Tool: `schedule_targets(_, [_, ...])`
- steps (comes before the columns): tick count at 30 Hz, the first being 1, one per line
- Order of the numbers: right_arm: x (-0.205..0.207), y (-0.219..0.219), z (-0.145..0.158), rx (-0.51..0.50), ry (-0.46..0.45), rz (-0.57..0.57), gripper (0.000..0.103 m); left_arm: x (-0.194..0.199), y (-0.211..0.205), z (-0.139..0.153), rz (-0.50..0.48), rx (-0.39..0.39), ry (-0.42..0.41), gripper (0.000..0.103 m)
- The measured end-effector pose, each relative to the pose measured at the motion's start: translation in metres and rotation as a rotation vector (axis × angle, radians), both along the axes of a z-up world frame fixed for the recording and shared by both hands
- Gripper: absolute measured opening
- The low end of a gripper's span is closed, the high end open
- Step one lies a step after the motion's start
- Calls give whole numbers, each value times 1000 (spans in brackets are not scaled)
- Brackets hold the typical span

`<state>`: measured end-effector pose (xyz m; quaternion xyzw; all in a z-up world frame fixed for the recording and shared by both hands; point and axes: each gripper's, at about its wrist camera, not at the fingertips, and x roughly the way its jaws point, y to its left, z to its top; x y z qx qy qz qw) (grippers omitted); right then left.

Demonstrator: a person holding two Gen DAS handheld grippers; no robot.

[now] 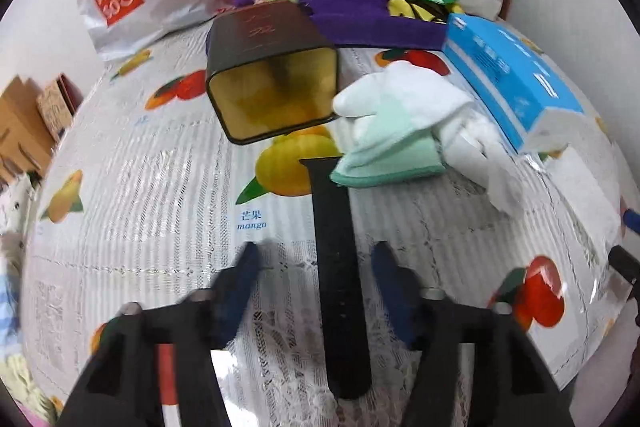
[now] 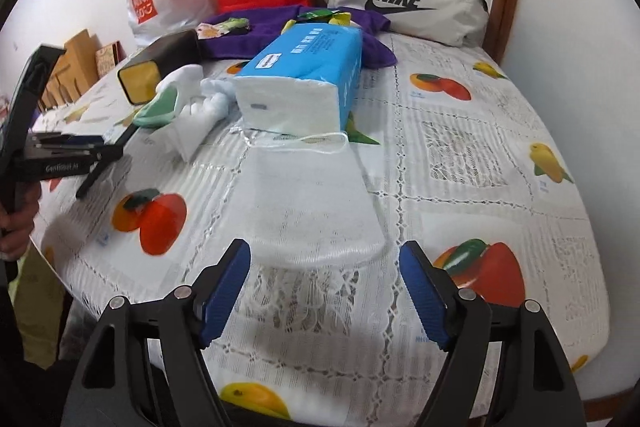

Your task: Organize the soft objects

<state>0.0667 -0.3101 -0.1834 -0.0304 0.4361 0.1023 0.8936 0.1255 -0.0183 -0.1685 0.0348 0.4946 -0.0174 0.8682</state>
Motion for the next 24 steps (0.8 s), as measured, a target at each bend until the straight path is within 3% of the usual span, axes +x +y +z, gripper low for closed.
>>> schedule_targets(4, [16,3,-1,29,-9,-2,84,-2,-3,-1,-9,3,-16,56])
schedule_targets(6, [25,6,-5,32,0,-1,84,-3,-7,0,-40,0,-29,36])
schedule_targets(9, [38,14,-14,31,26,11,84,-4,-13,1,-71,9,-38,21])
schedule_targets(15, [48,30,-21,-19,36,8,86,-2,-7,2,-62,-45,-29,20])
schedule_targets(18, [49,32,-21,-26,33,0,83,-2,-7,1,-61,-52,-25,20])
schedule_targets(21, [45,35,-20,-24,19,17,66,-2,-9,1,-62,-41,-26,20])
schedule_targets(24, [41,40,-16,-21,12,51,35,-2,-9,1,-61,-42,-25,20])
